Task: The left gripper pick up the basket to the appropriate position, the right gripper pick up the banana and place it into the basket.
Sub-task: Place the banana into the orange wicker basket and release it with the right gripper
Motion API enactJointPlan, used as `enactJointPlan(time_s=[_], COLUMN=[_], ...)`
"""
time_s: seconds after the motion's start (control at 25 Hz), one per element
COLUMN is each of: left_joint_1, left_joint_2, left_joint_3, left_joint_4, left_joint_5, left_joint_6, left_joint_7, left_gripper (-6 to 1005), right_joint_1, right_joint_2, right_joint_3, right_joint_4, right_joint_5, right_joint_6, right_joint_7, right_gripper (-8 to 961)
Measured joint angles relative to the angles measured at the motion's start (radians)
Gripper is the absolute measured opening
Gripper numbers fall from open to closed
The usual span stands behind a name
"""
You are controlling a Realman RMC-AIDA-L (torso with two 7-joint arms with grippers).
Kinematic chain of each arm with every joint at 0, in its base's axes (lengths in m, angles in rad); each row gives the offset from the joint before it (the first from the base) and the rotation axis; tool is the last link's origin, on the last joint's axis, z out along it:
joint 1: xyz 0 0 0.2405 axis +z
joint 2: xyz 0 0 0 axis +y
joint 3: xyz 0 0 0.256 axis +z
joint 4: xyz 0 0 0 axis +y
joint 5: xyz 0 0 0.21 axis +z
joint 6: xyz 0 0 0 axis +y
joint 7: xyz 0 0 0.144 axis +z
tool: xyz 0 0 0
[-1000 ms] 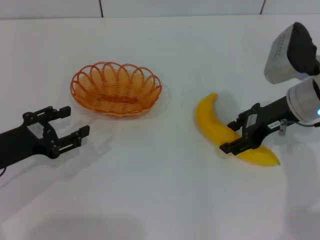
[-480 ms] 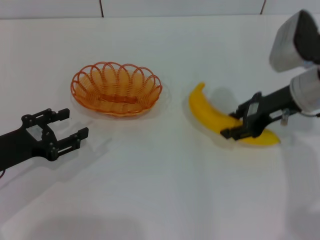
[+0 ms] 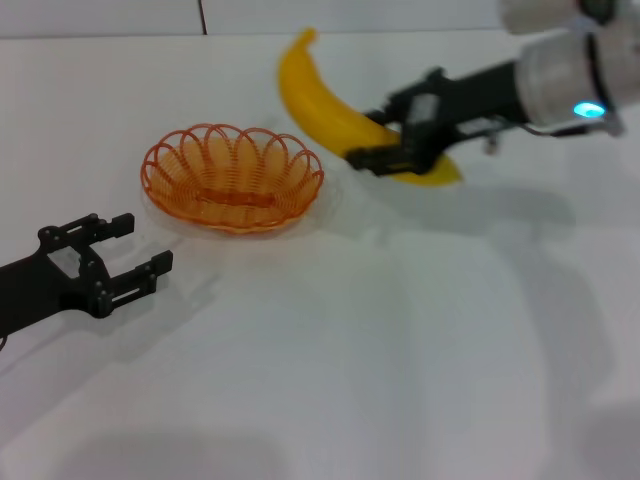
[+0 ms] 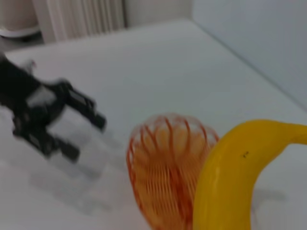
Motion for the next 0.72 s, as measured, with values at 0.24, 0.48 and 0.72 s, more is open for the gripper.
enactJointPlan(time_s=[0.24,0.48,0.72], left_joint_1=[-0.01,-0.026,-0.056], left_joint_2=[0.0,0.0,-0.001], left_joint_3=[0.0,0.003,0.008], left_joint_4=[0.0,0.0,-0.026], left_joint_5=[0.0,0.001,0.003], left_joint_6=[0.0,0.001,0.002], left_joint_7=[0.0,0.0,0.0], left_gripper=[702,701,701], right_joint_1=[0.127,0.256,0.282], right_joint_2=[0.004,0.009,0.012], right_joint_3=[-0.193,-0.359,-0.457], right_joint_4=[0.069,0.186,0.245], right_joint_5=[0.024,0.025,0.025], right_joint_6=[0.19,0.344,0.469], right_joint_7=[0.041,0.106,0.143], right_gripper=[484,486,488])
